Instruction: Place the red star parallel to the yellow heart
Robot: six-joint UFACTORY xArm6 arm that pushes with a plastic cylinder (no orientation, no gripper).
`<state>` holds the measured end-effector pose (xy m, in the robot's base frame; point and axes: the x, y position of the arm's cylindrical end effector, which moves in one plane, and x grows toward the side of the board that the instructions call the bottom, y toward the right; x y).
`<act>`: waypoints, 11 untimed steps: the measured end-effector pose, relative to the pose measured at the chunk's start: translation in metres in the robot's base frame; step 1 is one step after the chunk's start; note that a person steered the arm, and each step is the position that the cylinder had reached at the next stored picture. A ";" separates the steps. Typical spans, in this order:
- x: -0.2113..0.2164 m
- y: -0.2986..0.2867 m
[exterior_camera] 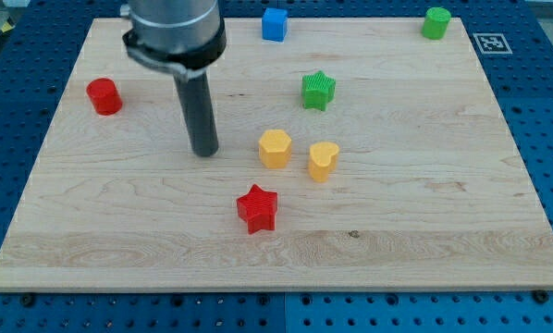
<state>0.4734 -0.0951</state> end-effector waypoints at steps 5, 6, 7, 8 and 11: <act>0.091 0.044; 0.093 0.081; 0.089 0.096; 0.083 0.081; 0.046 0.147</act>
